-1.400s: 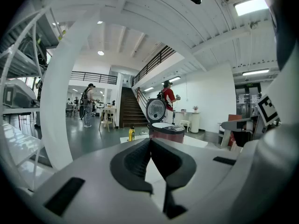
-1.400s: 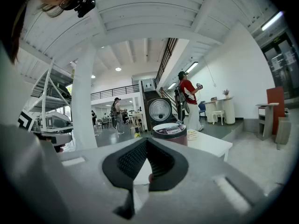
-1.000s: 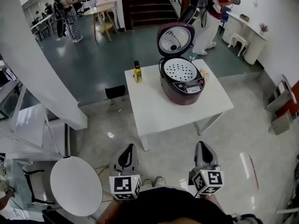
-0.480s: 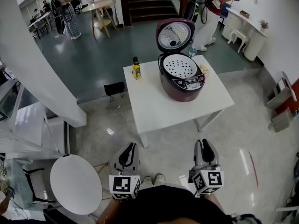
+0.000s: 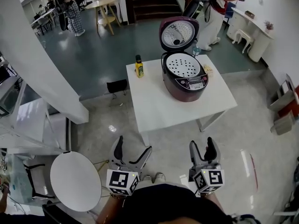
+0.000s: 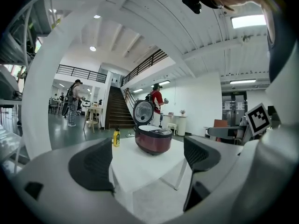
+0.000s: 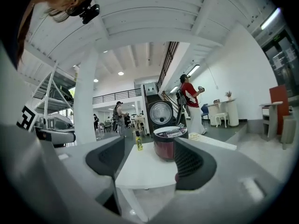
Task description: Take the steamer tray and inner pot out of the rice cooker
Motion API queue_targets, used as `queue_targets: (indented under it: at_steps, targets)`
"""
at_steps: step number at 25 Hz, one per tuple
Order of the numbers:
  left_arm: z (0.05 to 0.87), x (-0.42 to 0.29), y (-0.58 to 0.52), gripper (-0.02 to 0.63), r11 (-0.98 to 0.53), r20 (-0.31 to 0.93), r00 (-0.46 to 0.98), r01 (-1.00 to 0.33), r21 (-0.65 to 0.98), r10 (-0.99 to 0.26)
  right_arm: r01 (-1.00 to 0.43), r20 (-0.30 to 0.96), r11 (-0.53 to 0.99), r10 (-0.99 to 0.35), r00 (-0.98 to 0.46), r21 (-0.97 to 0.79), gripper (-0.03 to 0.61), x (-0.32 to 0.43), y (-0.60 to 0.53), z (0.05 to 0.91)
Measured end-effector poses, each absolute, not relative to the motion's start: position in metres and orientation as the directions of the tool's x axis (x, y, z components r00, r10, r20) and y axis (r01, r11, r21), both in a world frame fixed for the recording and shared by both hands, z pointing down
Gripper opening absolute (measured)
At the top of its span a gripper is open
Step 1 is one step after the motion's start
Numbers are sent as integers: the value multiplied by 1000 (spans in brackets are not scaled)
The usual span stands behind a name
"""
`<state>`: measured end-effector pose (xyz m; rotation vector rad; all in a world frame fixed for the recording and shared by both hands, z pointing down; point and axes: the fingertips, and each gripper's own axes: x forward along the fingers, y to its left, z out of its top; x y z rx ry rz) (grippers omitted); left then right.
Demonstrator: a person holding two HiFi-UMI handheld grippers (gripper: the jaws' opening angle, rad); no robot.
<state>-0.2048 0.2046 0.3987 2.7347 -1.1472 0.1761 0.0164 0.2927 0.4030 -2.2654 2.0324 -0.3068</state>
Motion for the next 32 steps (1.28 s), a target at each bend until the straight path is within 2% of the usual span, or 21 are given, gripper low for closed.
queue_targets:
  at_steps: [6, 10, 15, 20, 28, 32]
  targets:
    - [409, -191, 206, 456, -671, 198, 673, -736, 83, -713, -979, 41, -55, -998, 48, -195, 308, 25, 291, 403]
    - [412, -182, 204, 456, -664, 201, 663, -744, 76, -721, -983, 48, -19, -999, 10, -180, 304, 31, 284, 406]
    - [409, -178, 201, 456, -664, 210, 662, -744, 72, -719, -990, 68, -34, -997, 25, -137, 304, 42, 280, 404]
    - [410, -166, 186, 456, -671, 208, 668, -738, 66, -715, -978, 48, -43, -998, 34, -202, 304, 53, 262, 404]
    - [411, -142, 133, 454, -696, 202, 689, -716, 44, -696, -991, 8, -33, -999, 32, -133, 303, 66, 213, 390]
    - [403, -121, 101, 454, -720, 190, 712, -693, 41, -676, -991, 35, -72, -997, 68, -117, 282, 85, 186, 391]
